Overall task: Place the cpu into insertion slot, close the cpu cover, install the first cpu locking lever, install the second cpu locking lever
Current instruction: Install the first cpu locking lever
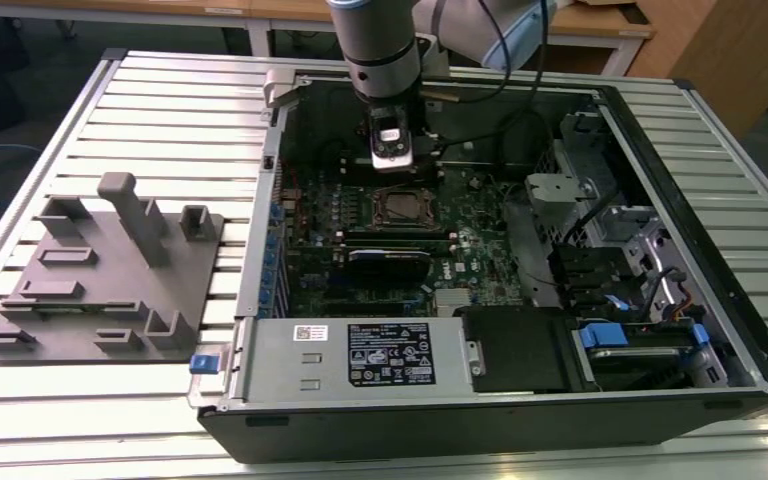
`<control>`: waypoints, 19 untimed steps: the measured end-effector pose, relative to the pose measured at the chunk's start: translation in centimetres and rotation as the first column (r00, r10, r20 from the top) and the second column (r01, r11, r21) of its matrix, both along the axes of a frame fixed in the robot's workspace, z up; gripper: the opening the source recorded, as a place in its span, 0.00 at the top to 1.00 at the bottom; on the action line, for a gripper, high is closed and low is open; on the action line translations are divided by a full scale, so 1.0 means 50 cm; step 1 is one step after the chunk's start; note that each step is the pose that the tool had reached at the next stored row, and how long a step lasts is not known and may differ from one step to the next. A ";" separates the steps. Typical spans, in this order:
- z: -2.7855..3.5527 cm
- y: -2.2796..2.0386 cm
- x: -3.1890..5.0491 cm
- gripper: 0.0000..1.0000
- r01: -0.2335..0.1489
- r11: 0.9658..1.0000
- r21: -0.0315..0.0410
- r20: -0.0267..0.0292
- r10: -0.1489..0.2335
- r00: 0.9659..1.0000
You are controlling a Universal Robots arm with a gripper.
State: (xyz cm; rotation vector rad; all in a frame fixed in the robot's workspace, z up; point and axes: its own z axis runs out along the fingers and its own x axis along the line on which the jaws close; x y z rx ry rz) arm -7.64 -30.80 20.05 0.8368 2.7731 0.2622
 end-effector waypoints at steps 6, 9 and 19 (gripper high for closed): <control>-0.002 0.0015 0.000 0.89 0.000 1.000 -0.006 0.000 0.000 1.000; -0.004 0.0012 0.001 0.89 0.000 1.000 -0.012 0.000 0.000 1.000; -0.014 0.0013 0.001 0.89 0.000 1.000 -0.023 0.000 0.000 1.000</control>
